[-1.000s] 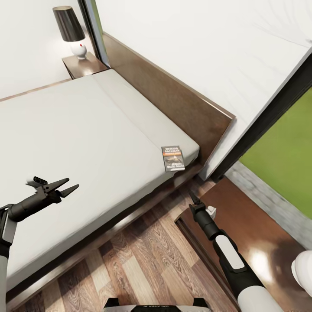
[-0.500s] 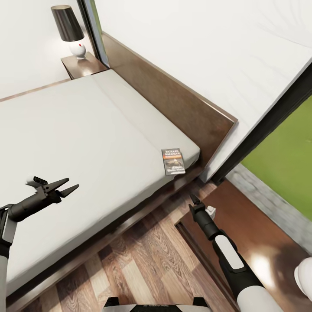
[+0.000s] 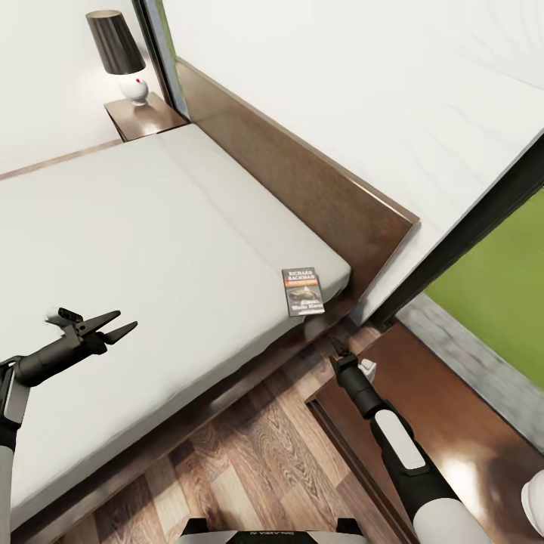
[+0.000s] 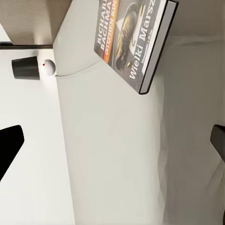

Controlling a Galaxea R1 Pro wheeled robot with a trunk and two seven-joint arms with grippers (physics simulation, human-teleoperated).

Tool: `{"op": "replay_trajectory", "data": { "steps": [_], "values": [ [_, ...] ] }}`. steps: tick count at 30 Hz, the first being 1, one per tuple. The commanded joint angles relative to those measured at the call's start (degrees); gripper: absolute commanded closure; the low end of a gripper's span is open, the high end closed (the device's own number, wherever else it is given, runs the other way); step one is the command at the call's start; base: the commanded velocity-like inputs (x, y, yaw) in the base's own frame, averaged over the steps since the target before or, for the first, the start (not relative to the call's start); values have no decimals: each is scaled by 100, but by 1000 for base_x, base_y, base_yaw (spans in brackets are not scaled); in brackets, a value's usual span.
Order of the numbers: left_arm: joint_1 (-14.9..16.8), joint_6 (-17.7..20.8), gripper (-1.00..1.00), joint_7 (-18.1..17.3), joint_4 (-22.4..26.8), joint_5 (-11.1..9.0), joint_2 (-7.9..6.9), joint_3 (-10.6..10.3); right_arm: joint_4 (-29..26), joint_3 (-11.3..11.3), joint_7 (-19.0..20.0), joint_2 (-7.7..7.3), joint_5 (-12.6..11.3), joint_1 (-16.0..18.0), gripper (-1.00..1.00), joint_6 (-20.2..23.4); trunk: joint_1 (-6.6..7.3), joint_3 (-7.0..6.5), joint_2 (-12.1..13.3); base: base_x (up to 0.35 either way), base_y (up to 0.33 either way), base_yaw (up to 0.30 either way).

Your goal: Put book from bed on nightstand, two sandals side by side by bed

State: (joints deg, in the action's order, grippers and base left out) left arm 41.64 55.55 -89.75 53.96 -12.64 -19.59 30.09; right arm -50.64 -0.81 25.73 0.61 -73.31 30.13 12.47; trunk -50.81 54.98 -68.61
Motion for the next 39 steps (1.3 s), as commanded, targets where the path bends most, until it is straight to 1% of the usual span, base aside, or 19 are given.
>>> {"op": "replay_trajectory", "data": {
  "steps": [1, 8, 18, 27, 36, 39],
  "values": [
    [2, 61, -100, -25, 0, 7, -1, 2, 1, 2, 9, 1, -60, 2, -100, 37, 0, 3, -2, 2, 0, 0],
    [1, 61, -100, -25, 0, 7, -1, -3, 1, 8, 4, 1, -60, 2, -100, 40, 0, 3, -2, 0, 0, 25],
    [2, 61, -100, -25, 0, 7, 1, -3, 1, 9, 4, 1, -60, 2, -100, 42, 0, 3, -2, 0, 0, 246],
    [0, 61, -100, -25, 0, 7, 7, -10, 1, 13, 6, -5, -60, 2, -100, 45, 0, 3, -2, 0, 0, 65],
    [2, 61, -100, -25, 0, 7, 49, -3, -1, 18, 11, -17, -60, 2, -100, 45, 0, 3, -2, 0, 0, 234],
    [2, 61, -100, -25, 0, 7, 51, -3, 0, 52, 11, -31, -60, 2, -100, 38, 0, 3, -2, 0, 0, 112]
  ]
}}
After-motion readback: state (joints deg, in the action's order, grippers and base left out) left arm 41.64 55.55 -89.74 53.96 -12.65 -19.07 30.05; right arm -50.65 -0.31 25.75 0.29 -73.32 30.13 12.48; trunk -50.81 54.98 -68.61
